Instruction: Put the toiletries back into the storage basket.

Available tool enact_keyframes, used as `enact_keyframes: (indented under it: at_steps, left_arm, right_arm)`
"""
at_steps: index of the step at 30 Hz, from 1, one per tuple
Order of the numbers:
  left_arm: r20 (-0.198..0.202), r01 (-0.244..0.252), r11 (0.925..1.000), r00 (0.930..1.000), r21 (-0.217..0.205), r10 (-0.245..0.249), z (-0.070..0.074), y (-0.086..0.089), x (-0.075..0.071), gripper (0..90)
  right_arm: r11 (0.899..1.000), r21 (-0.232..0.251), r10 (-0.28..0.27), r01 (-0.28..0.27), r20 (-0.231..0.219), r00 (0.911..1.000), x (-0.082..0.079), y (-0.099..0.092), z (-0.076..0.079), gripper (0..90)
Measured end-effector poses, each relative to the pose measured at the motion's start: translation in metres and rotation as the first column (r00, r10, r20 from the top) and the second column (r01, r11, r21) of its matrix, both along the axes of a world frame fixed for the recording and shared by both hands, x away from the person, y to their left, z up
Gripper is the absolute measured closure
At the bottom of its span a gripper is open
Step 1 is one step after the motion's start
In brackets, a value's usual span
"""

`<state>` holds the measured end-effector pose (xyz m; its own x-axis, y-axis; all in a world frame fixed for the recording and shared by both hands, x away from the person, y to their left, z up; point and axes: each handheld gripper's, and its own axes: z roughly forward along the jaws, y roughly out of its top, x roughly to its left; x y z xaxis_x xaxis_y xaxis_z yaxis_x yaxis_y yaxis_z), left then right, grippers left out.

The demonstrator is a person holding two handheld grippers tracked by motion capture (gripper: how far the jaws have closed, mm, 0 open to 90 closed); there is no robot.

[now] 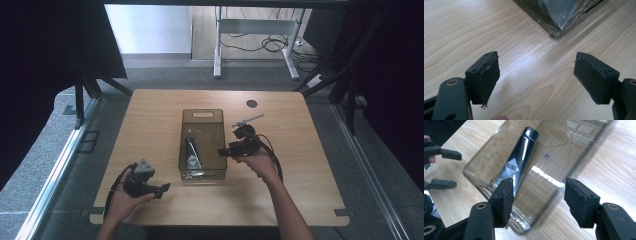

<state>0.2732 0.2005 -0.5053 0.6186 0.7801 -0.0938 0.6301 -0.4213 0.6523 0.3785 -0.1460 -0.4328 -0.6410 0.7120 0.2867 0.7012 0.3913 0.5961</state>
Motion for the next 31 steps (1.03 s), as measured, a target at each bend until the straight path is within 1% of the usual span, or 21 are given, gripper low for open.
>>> enact_keyframes:
  at_steps: [2,4,8,11,15,18,21,23,24,27,29,31]
  left_arm:
    - [-0.002,-0.001,1.0,1.0,0.003,0.001,0.0,0.0,0.0,21.2]
    - [-0.001,-0.001,1.0,1.0,0.007,0.001,-0.001,0.0,0.0,21.2]
    - [0.0,-0.007,0.9998,1.0,0.017,0.007,-0.001,0.0,0.0,21.3]
    - [-0.002,-0.011,0.9997,0.9999,0.022,0.012,-0.002,-0.001,0.0,21.3]
    - [-0.004,-0.016,0.9996,0.9999,0.025,0.016,-0.002,-0.002,-0.001,21.3]
    - [-0.005,-0.013,0.9994,0.9999,0.033,0.013,-0.003,-0.003,0.0,21.3]
    - [-0.007,-0.017,0.9991,0.9998,0.038,0.018,-0.004,-0.004,0.0,21.3]
    - [-0.007,-0.018,0.999,0.9998,0.04,0.018,-0.004,-0.004,-0.001,21.3]
    - [-0.006,-0.019,0.9989,0.9998,0.043,0.02,-0.004,-0.004,0.0,21.3]
    - [-0.004,-0.018,0.9989,0.9998,0.042,0.018,-0.004,-0.004,0.0,21.3]
    - [-0.003,-0.018,0.999,0.9998,0.041,0.018,-0.004,-0.004,0.0,21.3]
    - [-0.003,-0.016,0.9991,0.9999,0.039,0.016,-0.004,-0.004,0.0,21.3]
  right_arm:
    - [1.0,0.004,-0.005,0.005,0.022,0.9997,-0.005,-0.011,-0.003,40.8]
    - [1.0,0.016,-0.017,0.016,0.036,0.9992,-0.013,-0.026,-0.006,40.8]
    - [0.999,0.021,-0.046,0.045,0.083,0.9955,-0.032,-0.056,-0.014,40.8]
    - [0.997,0.043,-0.072,0.068,0.1,0.9924,-0.044,-0.077,-0.021,40.9]
    - [0.994,0.052,-0.1,0.094,0.118,0.9881,-0.057,-0.096,-0.035,41.3]
    - [0.992,0.061,-0.122,0.115,0.123,0.985,-0.064,-0.105,-0.045,41.4]
    - [0.991,0.058,-0.126,0.119,0.135,0.9829,-0.069,-0.11,-0.053,41.8]
    - [0.993,0.062,-0.11,0.102,0.151,0.9824,-0.072,-0.11,-0.058,41.8]
    - [0.993,0.07,-0.108,0.098,0.163,0.9806,-0.073,-0.11,-0.06,41.9]
    - [0.995,0.053,-0.092,0.085,0.158,0.9831,-0.072,-0.108,-0.062,41.0]
    - [0.992,0.078,-0.115,0.103,0.167,0.9792,-0.073,-0.111,-0.061,41.0]
    - [0.99,0.074,-0.133,0.122,0.178,0.9749,-0.073,-0.114,-0.063,40.6]
